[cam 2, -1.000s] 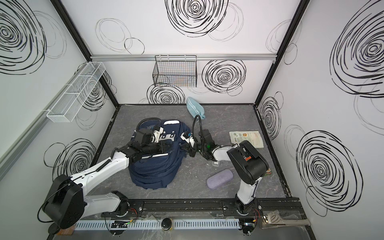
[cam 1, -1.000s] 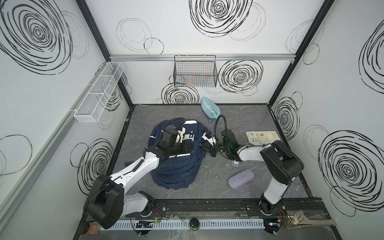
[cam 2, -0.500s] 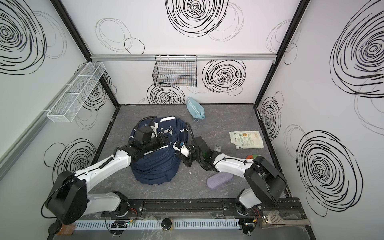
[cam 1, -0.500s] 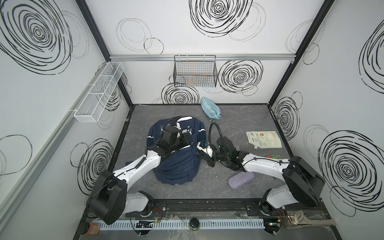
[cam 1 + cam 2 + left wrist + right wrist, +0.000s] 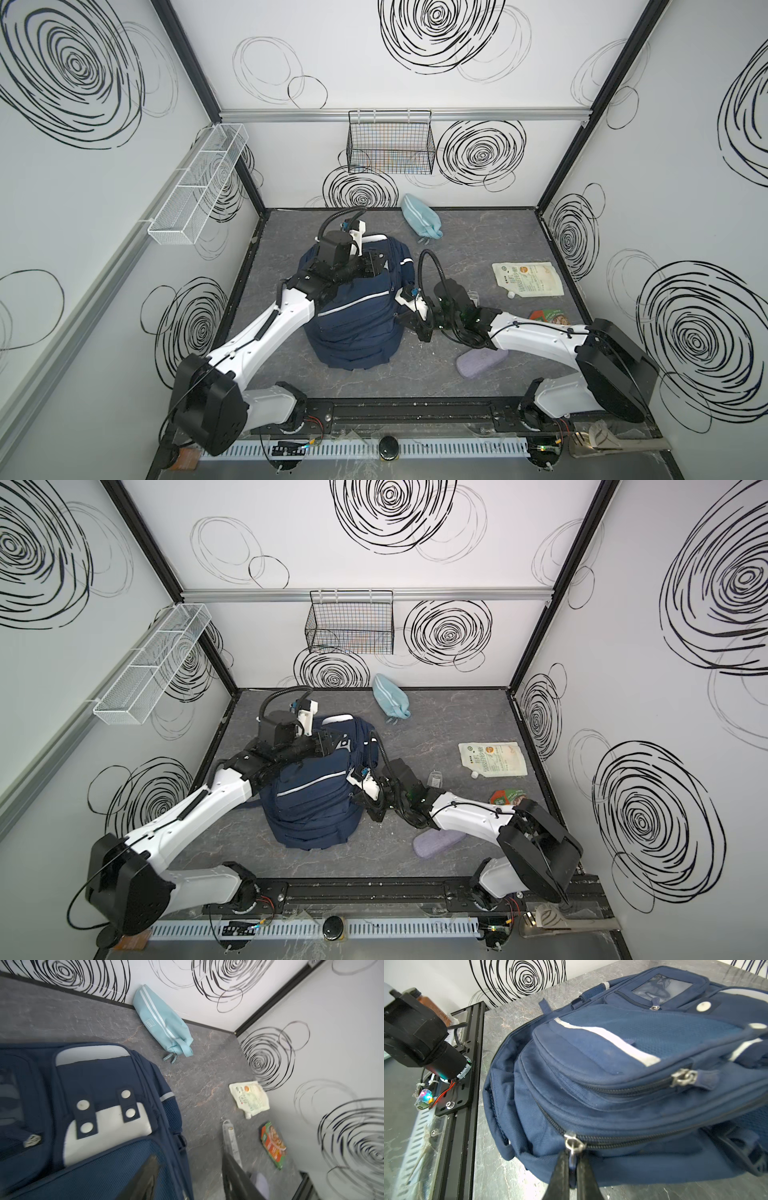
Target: Pack the student bag
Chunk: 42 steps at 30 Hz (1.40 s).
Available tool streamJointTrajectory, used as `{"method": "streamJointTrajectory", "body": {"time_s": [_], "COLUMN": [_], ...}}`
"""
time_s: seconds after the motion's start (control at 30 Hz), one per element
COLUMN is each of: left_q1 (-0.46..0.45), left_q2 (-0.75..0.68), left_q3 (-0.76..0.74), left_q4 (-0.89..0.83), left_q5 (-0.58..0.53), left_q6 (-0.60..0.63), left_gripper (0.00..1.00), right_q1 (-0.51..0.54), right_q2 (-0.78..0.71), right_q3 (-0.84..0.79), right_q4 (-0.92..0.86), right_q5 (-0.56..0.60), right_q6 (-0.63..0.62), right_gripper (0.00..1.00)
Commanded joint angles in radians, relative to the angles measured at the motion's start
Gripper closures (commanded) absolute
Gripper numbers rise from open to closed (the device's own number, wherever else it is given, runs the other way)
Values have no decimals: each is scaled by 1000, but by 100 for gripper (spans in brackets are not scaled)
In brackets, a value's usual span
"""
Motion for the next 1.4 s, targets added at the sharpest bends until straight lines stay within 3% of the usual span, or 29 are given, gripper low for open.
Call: {"method": "streamJointTrajectory", "body": {"time_s": [0.0,0.2,0.53,0.63,0.87,0.93,1.03,1.1,1.37], "left_q1": [-50,-165,-191,-196,-200,-196,-177,-151,-7], "left_q2": [-75,-125,28,52,54,50,36,24,-6], "left_q3": [-45,-131,-119,-116,-139,-134,-100,-58,15], "left_q4": [-204,-211,-161,-162,-118,-107,-94,-88,-22], "left_q5": [-10,-55,-102,-148,-195,-225,-271,-297,-127], "left_q6": [360,659,710,718,712,687,591,448,-29], "left_gripper": [47,51,54,61,90,100,100,100,100], "right_q1": [-33,-66,-97,-99,-104,-104,-101,-93,44], "right_q2": [-55,-67,-98,-107,-113,-111,-111,-111,-129], "right_q3": [-8,-25,-39,-44,-50,-44,-32,-22,0], "right_q4": [71,98,107,107,115,109,97,84,47], "right_q5": [-53,-75,-104,-112,-121,-121,-119,-111,-59], "right_q6": [27,37,32,32,32,33,33,32,31], "right_gripper": [100,100,100,100,100,100,100,100,100]}}
